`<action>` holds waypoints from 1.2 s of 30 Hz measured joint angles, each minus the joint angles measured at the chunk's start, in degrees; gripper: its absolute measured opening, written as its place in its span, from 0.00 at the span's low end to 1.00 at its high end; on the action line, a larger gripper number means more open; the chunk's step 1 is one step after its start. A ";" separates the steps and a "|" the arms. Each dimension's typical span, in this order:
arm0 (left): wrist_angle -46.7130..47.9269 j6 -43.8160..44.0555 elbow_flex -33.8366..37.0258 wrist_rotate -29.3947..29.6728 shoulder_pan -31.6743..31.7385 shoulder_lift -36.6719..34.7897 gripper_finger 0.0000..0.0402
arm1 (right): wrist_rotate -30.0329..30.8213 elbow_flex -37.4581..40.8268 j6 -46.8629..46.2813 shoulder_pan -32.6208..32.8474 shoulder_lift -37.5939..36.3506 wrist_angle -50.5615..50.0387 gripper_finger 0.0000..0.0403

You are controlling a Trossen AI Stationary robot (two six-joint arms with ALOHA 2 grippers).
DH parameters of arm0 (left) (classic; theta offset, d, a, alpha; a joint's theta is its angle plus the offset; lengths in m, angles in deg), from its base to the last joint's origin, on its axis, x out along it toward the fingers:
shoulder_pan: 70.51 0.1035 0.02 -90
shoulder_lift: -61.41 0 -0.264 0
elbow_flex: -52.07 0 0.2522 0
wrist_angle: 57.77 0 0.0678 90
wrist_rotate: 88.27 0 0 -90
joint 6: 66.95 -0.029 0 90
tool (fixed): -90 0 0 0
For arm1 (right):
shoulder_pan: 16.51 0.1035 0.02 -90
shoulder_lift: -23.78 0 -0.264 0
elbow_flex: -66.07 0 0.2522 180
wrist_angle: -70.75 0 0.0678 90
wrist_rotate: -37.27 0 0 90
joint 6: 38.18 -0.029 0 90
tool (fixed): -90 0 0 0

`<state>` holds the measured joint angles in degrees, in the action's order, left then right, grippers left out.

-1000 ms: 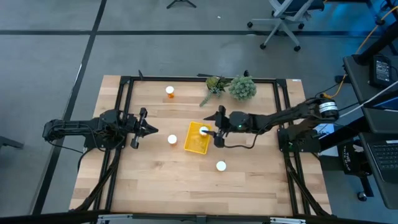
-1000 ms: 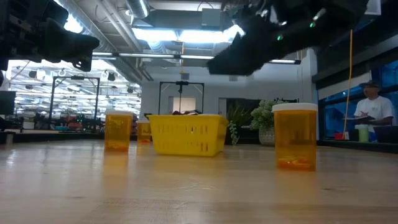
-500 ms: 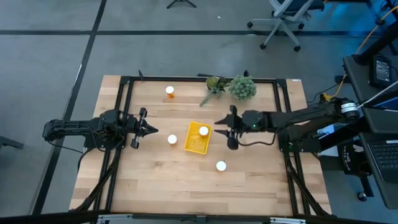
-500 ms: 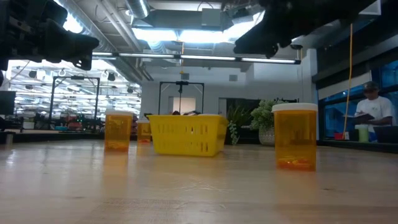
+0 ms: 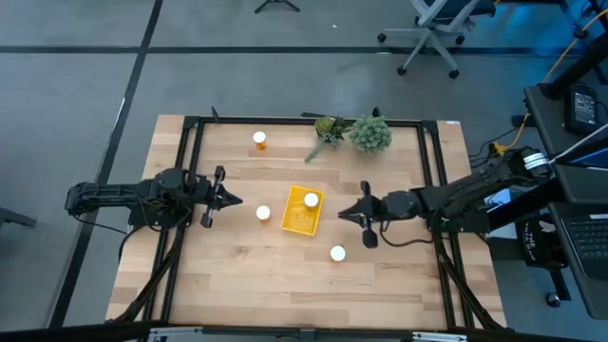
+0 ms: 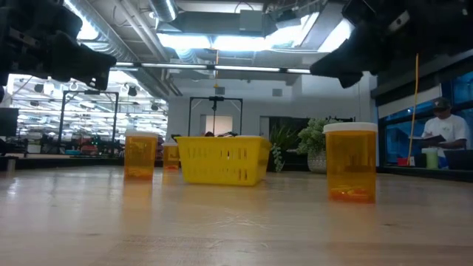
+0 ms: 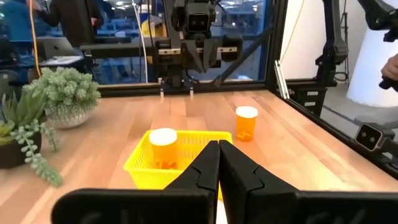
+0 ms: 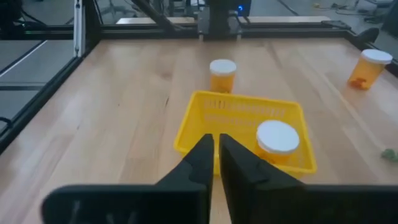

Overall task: Pick and place pill bottles into a basket
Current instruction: Put the orange pill bottle into the yellow bin

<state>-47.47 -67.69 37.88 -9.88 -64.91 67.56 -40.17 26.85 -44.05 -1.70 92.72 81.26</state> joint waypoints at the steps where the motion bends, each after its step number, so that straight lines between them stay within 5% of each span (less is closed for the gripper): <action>1: -0.01 -0.02 0.00 0.11 0.01 0.00 0.01 | 0.00 0.28 0.10 0.18 -0.13 0.17 0.06; 17: -0.93 -0.07 0.01 0.16 0.02 0.00 0.01 | -0.03 0.40 0.38 -0.90 -0.13 0.41 0.06; 25: -2.34 -4.99 0.00 0.71 0.02 0.00 0.01 | -0.09 -5.67 -6.59 3.92 -0.08 -13.97 0.01; 36: -2.34 -4.11 0.01 0.67 0.01 0.00 0.01 | 12.76 -12.11 -15.86 16.26 -0.08 -25.84 0.00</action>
<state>-49.81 -71.79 37.89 -9.21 -64.90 67.56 -27.40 14.73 -59.91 14.56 92.64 55.42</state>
